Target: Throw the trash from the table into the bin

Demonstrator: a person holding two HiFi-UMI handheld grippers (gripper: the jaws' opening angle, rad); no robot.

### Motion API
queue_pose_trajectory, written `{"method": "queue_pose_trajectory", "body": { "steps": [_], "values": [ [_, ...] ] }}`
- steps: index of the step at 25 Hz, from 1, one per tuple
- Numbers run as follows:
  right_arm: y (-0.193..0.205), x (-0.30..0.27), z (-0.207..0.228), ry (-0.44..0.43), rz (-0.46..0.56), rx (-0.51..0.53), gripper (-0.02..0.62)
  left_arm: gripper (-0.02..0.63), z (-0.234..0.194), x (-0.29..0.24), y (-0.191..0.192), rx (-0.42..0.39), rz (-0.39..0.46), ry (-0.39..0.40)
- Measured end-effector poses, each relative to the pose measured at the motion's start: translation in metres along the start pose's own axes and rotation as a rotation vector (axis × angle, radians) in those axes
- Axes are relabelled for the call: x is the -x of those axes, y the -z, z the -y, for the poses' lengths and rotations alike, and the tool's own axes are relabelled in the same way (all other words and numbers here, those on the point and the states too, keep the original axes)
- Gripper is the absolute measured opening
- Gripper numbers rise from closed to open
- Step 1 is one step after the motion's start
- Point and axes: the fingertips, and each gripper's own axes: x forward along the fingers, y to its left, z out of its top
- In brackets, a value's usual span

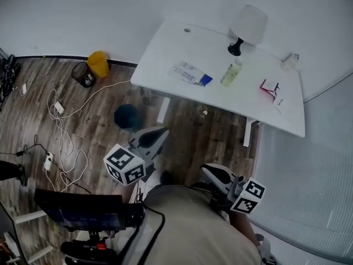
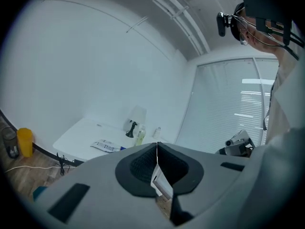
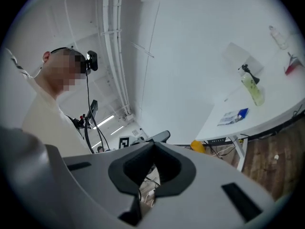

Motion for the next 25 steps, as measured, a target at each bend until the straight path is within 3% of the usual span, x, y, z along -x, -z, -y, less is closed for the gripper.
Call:
{"method": "queue_pose_trajectory", "body": {
  "steps": [4, 12, 18, 25],
  "values": [
    [-0.010, -0.011, 0.017, 0.034, -0.027, 0.040, 0.014, 0.012, -0.012, -0.010, -0.003, 0.010, -0.004, -0.001],
    [-0.055, -0.011, 0.066, -0.060, -0.072, 0.076, 0.014, 0.012, -0.021, -0.059, -0.016, 0.006, 0.000, -0.085],
    [-0.106, 0.018, 0.117, -0.114, -0.079, 0.085, 0.014, 0.012, -0.001, -0.130, -0.033, -0.128, -0.039, -0.113],
    [-0.146, 0.048, 0.167, -0.189, -0.119, 0.064, 0.014, 0.012, 0.008, -0.191, -0.039, -0.132, -0.051, -0.201]
  ]
}}
